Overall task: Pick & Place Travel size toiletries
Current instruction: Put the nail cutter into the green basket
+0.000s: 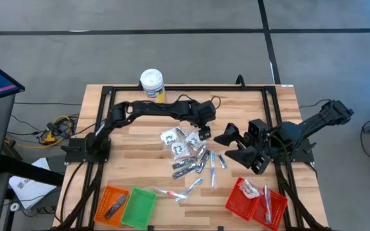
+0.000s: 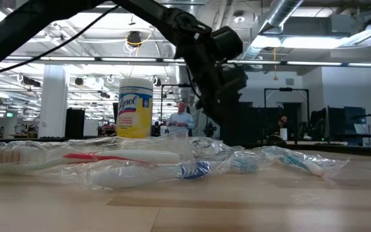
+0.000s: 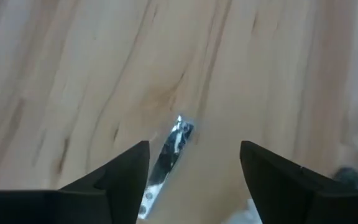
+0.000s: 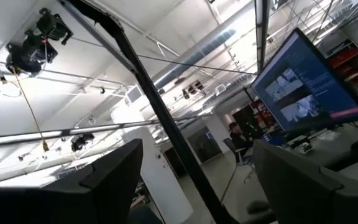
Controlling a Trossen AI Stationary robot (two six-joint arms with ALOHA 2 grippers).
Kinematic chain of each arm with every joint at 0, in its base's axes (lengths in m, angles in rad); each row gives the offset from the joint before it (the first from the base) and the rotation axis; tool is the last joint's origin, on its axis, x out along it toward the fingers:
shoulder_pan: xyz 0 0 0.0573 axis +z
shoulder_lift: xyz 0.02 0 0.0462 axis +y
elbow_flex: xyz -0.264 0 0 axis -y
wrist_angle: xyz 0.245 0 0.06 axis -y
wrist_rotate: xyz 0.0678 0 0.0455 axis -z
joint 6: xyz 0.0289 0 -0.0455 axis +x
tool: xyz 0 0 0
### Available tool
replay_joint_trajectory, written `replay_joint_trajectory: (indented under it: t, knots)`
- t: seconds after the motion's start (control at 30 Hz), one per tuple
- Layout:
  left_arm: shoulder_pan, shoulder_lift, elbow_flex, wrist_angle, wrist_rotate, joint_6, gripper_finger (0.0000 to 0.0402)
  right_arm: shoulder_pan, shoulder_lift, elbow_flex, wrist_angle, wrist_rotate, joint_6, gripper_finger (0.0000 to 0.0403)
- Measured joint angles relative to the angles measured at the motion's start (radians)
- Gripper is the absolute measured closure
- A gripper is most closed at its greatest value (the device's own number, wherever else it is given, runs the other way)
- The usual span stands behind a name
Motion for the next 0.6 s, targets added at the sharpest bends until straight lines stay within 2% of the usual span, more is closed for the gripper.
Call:
replay_joint_trajectory:
  t: [0.27, 0.6]
  knots:
    - [0.016, 0.048, -0.004, -0.005, 0.018, -0.003, 0.0142, 0.024, -0.013, 0.0, -0.037, 0.001, -0.011, 0.0106]
    - [0.037, 0.058, -0.006, 0.058, 0.041, 0.021, 0.015, 0.021, -0.013, 0.0, -0.05, 0.002, 0.005, 0.0106]
